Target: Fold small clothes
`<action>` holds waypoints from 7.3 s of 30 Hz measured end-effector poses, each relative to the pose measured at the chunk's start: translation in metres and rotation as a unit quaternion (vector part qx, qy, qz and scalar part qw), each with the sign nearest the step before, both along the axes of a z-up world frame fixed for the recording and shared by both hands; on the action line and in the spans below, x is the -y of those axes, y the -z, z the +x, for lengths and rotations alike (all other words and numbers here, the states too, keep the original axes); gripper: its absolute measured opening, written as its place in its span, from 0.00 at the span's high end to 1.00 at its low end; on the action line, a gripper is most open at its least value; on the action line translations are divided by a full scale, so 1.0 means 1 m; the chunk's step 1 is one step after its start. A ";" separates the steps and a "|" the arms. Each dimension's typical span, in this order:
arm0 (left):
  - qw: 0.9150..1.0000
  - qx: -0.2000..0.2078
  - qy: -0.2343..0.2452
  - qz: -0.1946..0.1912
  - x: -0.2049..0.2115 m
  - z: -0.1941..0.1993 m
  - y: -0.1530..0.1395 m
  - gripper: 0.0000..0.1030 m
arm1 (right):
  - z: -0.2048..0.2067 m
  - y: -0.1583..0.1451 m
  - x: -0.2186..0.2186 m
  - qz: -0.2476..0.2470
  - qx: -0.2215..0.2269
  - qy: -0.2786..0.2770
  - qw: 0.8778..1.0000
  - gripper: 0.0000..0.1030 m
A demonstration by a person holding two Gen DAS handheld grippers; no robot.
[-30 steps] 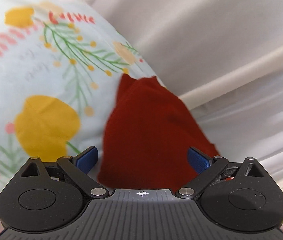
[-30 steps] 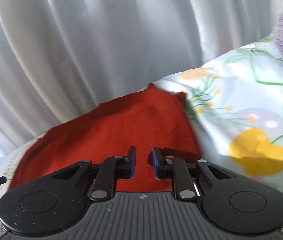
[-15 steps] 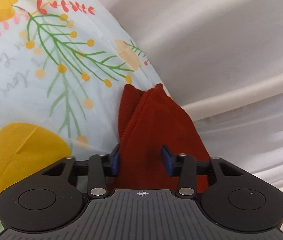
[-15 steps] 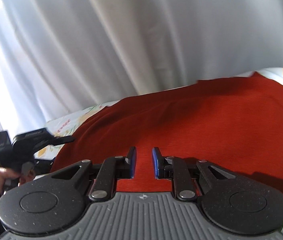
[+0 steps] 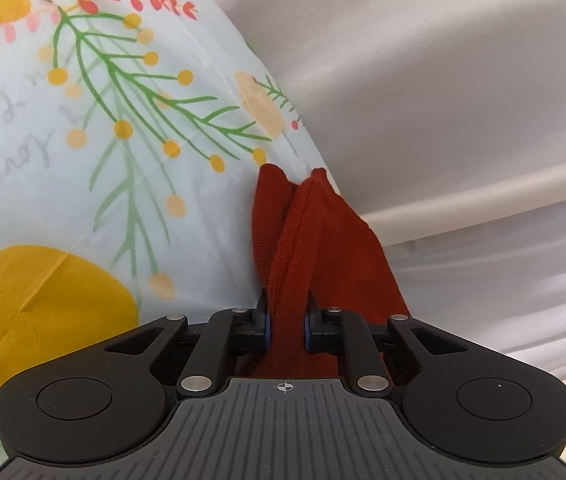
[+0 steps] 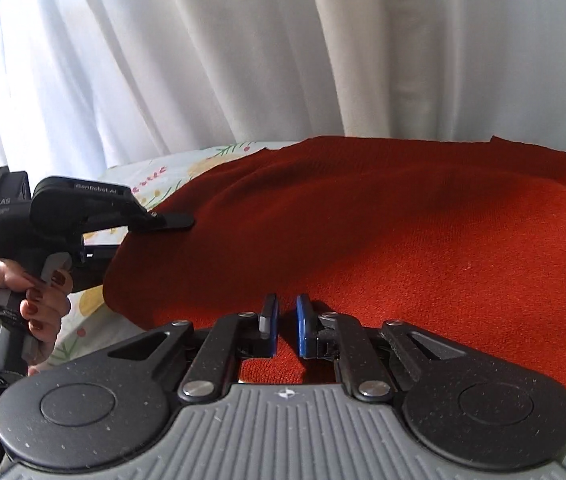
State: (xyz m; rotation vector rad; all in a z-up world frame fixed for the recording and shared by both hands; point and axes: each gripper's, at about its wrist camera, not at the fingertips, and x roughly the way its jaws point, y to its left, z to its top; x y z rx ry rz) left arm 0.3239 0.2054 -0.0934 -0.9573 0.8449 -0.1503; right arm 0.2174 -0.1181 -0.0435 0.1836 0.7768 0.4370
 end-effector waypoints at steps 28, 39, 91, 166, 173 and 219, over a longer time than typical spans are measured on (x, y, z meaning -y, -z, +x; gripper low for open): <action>0.969 0.068 0.151 0.183 0.220 -0.007 -0.050 0.69 | -0.040 -0.023 0.133 0.066 0.021 0.189 0.980 0.91; 0.976 0.125 0.118 0.136 0.147 -0.046 -0.094 0.35 | -0.020 -0.030 0.113 0.080 0.023 0.150 0.985 0.90; 0.986 0.028 0.090 0.140 0.128 -0.054 -0.036 0.19 | 0.095 0.030 0.120 0.283 -0.165 0.130 0.936 0.49; 0.962 0.068 0.212 0.158 0.198 -0.064 -0.054 0.10 | 0.053 0.024 0.208 0.210 -0.119 0.186 0.952 0.62; 0.929 0.090 0.271 0.237 0.222 -0.085 -0.052 0.09 | 0.059 -0.020 0.144 -0.060 -0.001 0.135 0.989 0.90; 0.924 0.020 0.182 0.336 0.194 -0.080 -0.071 0.09 | -0.073 0.020 0.290 0.215 -0.061 0.320 0.921 0.63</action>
